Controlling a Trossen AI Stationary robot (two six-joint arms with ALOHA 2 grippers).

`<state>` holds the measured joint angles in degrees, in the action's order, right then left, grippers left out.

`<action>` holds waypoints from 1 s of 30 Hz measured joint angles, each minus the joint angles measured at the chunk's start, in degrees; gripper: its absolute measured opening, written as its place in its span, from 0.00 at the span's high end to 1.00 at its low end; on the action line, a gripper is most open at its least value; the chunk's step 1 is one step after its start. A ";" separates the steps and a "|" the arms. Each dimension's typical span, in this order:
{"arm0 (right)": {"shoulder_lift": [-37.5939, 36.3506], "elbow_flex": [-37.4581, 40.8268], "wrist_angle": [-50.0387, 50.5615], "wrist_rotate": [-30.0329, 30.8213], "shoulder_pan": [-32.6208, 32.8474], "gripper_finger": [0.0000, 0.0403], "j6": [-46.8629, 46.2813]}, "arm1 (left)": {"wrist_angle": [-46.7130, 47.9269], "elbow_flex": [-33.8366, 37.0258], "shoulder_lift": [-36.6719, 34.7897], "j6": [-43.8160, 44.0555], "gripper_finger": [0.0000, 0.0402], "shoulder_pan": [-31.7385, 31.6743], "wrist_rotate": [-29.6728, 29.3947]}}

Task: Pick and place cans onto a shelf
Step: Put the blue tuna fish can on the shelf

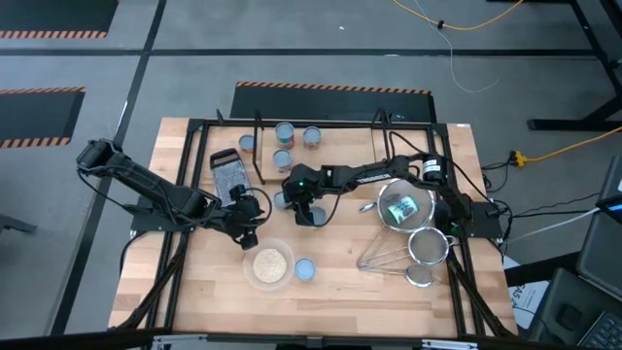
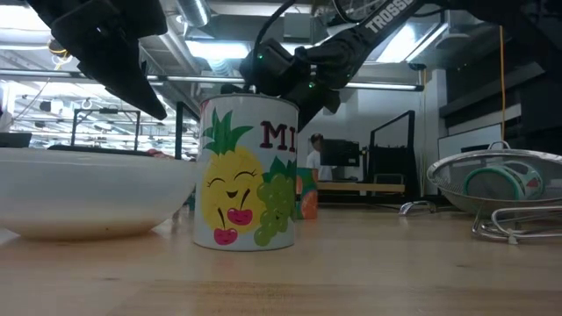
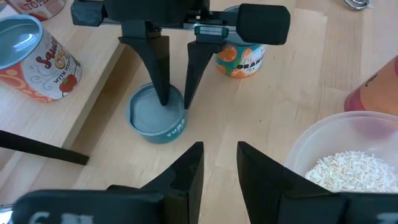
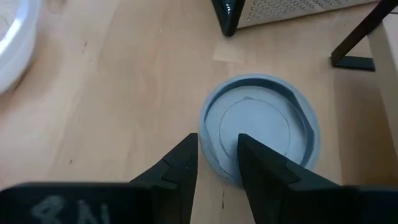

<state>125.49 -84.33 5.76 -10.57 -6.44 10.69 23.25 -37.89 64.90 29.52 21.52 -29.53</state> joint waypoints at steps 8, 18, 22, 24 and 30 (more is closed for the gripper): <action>0.00 0.00 0.07 0.04 0.00 0.75 1.78 | -0.01 0.00 0.00 0.02 0.78 0.00 -0.01; 0.02 0.00 0.09 0.01 0.00 0.90 1.83 | -0.01 0.00 0.00 0.02 0.78 0.00 -0.01; 0.02 0.00 0.09 -0.01 0.00 0.93 1.83 | 0.00 0.00 0.00 0.02 0.78 0.00 -0.01; 0.02 0.00 0.09 -0.02 0.00 0.93 1.83 | 0.00 0.00 0.00 0.02 0.78 0.00 -0.01; 0.02 0.00 0.09 -0.12 0.00 0.93 1.83 | -0.01 0.00 0.00 0.02 0.78 0.00 -0.01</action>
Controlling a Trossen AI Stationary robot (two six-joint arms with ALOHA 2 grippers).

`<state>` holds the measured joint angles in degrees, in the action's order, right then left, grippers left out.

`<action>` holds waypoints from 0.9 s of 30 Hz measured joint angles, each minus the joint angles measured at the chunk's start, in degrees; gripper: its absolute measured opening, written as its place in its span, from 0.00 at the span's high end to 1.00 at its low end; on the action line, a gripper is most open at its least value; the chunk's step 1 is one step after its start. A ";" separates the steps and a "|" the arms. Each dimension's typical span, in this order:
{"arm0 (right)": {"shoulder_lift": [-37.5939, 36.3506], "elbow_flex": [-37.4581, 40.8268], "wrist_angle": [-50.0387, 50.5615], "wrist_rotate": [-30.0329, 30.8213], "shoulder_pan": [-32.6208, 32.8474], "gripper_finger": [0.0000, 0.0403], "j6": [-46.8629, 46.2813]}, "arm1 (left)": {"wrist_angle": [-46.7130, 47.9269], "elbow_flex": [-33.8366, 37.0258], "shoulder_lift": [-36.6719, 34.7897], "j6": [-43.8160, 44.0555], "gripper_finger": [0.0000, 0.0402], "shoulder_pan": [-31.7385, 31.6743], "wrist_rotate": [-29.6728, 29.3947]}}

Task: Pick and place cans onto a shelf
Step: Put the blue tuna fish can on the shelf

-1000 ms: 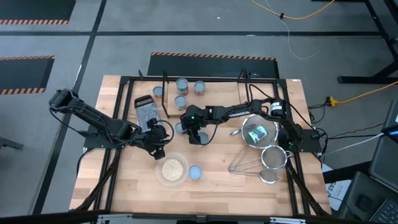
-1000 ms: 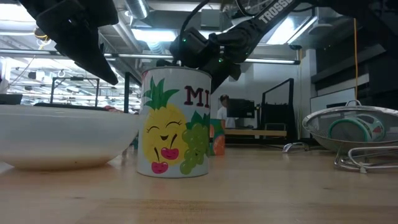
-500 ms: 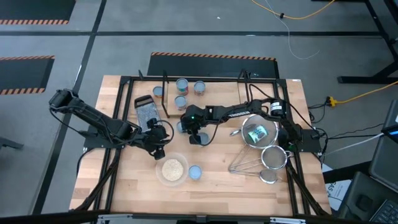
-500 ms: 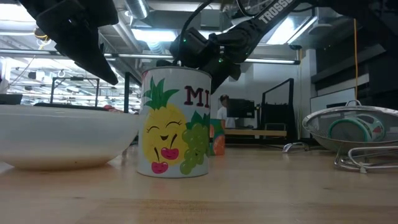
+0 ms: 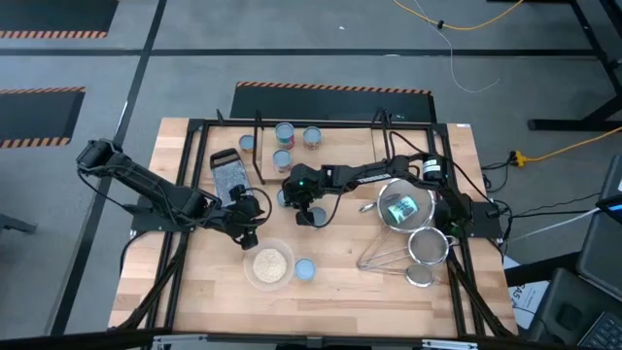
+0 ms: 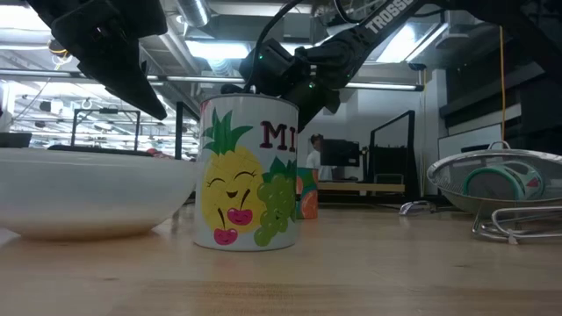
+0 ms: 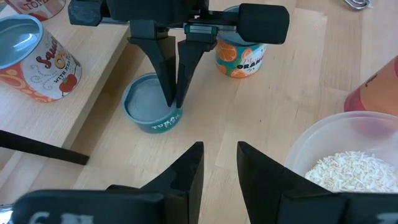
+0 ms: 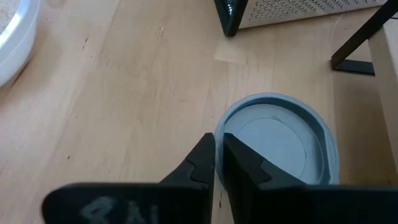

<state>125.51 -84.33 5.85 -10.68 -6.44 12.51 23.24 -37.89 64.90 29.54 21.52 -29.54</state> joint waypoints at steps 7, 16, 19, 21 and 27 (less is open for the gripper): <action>0.00 0.00 0.13 -6.02 -0.02 0.93 -0.20 | 0.00 0.00 0.00 0.00 0.78 -0.01 0.00; -3.57 0.04 2.65 -6.44 -0.02 0.93 -0.09 | -0.09 0.00 0.02 -0.08 0.78 0.00 0.00; -5.79 0.02 4.68 -6.44 -0.02 0.93 -0.03 | -0.26 0.00 0.02 -0.09 0.78 0.00 0.00; -7.79 0.02 6.08 -6.44 -0.02 0.93 0.26 | -0.31 0.00 0.02 -0.09 0.78 0.02 0.00; -13.76 -0.02 13.58 -6.54 -0.02 0.93 3.09 | -0.31 0.00 0.02 -0.09 0.78 0.02 0.00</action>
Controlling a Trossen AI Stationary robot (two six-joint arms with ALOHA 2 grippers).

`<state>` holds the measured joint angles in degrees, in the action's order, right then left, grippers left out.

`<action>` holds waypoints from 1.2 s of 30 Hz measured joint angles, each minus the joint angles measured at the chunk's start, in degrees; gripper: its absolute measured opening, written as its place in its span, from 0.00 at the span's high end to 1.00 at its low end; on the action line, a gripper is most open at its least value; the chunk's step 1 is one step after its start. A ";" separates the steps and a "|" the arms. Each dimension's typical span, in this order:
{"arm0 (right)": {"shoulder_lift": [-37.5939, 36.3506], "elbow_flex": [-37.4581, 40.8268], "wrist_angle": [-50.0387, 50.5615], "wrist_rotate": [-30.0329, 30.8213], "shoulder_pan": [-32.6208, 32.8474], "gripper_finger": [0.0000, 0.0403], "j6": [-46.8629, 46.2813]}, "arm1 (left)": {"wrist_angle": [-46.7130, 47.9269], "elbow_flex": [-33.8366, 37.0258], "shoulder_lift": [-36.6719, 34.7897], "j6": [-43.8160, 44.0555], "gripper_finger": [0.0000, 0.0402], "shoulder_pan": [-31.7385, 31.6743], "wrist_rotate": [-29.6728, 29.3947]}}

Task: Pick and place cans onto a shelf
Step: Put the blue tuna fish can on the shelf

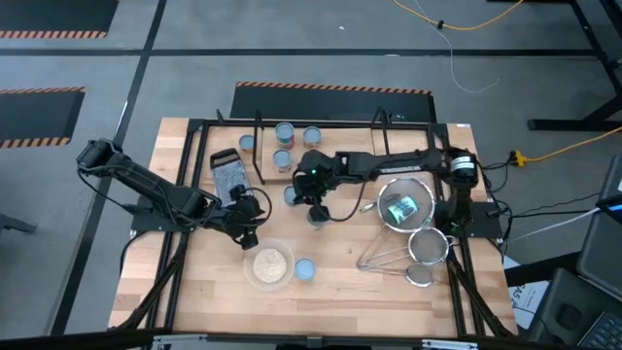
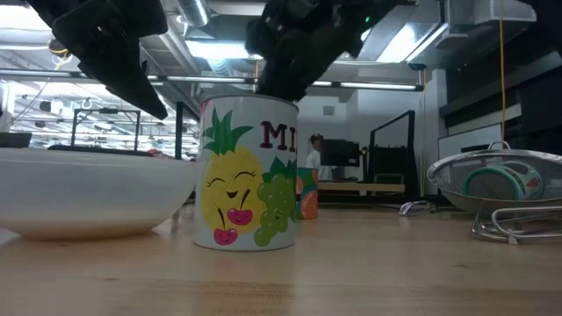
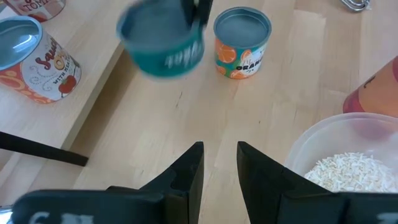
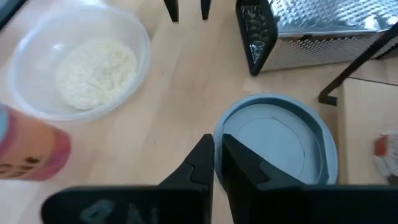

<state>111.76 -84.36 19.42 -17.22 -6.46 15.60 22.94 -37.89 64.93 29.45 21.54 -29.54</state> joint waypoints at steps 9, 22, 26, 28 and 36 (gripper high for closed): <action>-9.49 0.00 9.26 0.15 -0.04 0.93 1.24 | -0.06 0.00 0.00 -0.02 0.78 0.00 0.00; -20.49 0.00 19.49 4.65 -2.28 0.93 10.96 | -0.29 0.00 0.00 -0.02 0.78 0.00 0.00; -20.42 0.55 18.97 4.63 -5.28 0.93 15.25 | -0.35 0.00 0.00 -0.02 0.78 0.00 0.00; -19.85 1.36 17.82 4.58 -6.94 0.93 16.80 | -0.39 0.00 0.00 -0.02 0.78 0.00 0.00; -13.28 2.21 12.71 -1.56 -11.92 0.93 17.71 | -0.47 0.00 0.00 -0.04 0.78 0.00 0.00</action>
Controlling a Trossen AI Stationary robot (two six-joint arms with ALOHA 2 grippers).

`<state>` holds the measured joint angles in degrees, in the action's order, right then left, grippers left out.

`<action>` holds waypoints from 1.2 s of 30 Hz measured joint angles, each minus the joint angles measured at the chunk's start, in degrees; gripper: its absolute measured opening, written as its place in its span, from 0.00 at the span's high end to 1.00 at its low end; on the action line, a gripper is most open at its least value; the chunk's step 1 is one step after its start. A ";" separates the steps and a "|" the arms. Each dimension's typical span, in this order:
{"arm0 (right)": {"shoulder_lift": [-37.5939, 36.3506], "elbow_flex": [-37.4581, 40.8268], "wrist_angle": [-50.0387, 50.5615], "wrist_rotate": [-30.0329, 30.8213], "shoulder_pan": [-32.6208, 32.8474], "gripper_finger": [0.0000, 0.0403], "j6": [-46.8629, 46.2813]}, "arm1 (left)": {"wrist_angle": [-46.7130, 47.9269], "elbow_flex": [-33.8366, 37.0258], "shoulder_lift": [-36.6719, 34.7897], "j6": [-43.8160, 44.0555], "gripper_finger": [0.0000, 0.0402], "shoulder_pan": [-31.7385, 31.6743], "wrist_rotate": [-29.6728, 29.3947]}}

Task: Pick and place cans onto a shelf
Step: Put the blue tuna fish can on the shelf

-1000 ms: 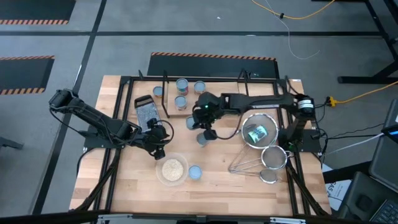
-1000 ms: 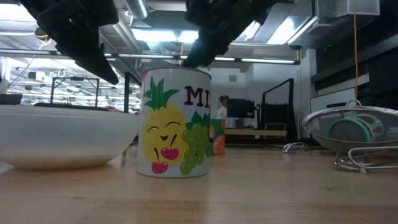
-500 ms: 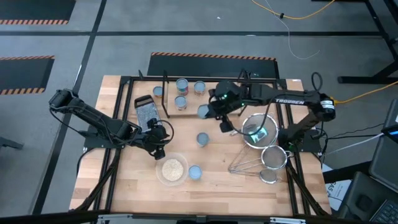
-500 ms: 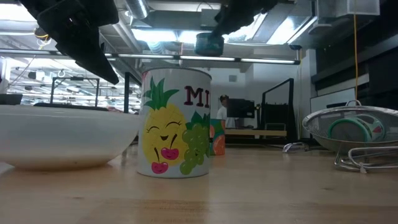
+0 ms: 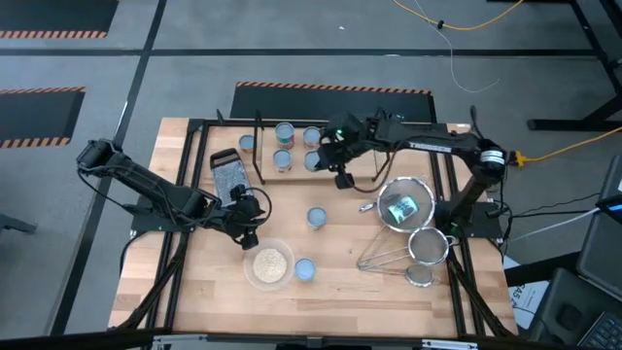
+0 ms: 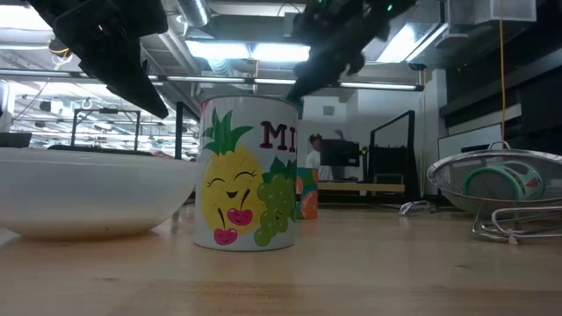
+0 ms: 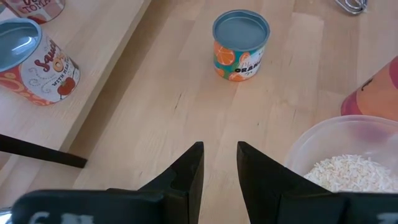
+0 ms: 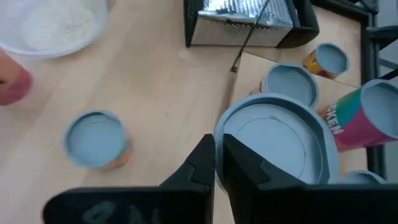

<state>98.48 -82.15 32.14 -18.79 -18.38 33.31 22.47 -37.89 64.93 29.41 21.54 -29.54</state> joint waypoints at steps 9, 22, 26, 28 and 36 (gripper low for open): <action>8.24 0.00 -4.25 -0.38 -3.02 0.93 5.95 | -0.07 0.00 0.00 0.00 0.78 0.00 0.00; 13.72 0.02 -5.67 -0.37 -6.40 0.93 6.15 | -0.25 0.00 0.00 0.00 0.78 0.00 0.00; 13.72 0.02 -6.38 -1.83 -6.89 0.93 6.22 | -0.28 0.00 0.00 0.02 0.78 0.00 0.00; 13.79 0.02 -6.87 -4.58 -7.17 0.93 6.82 | -0.30 0.00 0.00 0.00 0.78 0.00 0.00; 15.31 0.02 -7.12 -6.37 -7.40 0.93 9.06 | -0.89 0.00 0.00 0.00 0.78 0.00 0.02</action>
<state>113.79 -82.13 25.02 -25.16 -25.78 42.37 21.58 -37.89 64.93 29.41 21.54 -29.52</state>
